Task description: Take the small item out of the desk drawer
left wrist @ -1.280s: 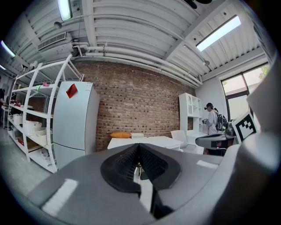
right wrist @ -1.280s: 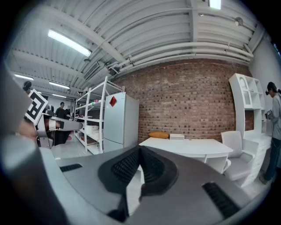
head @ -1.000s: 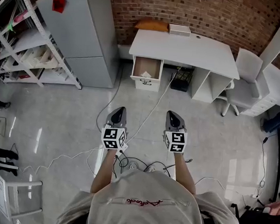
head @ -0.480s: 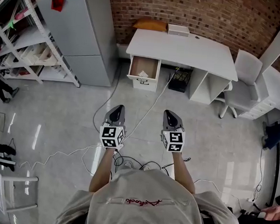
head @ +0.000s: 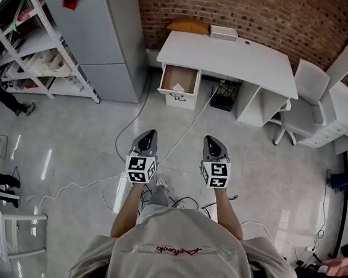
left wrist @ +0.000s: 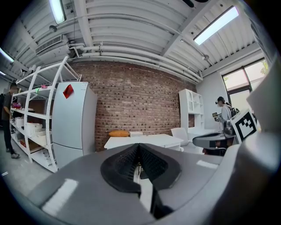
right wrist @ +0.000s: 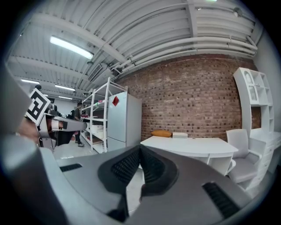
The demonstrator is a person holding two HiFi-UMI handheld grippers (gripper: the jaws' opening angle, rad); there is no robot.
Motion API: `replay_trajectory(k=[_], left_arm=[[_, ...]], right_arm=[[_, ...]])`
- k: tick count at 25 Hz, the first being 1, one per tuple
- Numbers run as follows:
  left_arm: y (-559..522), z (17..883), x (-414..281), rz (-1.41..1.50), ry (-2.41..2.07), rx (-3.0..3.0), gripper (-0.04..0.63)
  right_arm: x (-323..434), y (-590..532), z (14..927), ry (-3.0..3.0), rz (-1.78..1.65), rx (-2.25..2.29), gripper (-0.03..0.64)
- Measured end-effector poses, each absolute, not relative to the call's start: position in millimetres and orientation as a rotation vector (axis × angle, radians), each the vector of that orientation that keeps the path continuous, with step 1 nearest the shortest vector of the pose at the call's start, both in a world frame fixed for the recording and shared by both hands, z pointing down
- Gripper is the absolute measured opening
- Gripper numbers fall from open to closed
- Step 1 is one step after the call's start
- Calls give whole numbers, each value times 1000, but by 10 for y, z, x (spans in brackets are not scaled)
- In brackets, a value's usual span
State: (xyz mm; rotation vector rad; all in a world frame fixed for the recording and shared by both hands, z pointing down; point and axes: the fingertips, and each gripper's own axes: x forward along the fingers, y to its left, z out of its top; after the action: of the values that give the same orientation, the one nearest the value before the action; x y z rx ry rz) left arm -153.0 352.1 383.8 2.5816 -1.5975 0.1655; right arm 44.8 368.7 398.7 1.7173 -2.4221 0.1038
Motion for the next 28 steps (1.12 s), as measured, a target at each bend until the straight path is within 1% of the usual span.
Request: replay_trajectory(k=[10, 28], left_arm=[[2968, 3968, -1530, 157, -1583, 2572, 8], [753, 3820, -1755, 132, -1509, 2629, 8]], right_arm=[[404, 3176, 4070, -2423, 97, 1716, 12], [116, 1060, 3891, -2382, 62, 1772, 12]])
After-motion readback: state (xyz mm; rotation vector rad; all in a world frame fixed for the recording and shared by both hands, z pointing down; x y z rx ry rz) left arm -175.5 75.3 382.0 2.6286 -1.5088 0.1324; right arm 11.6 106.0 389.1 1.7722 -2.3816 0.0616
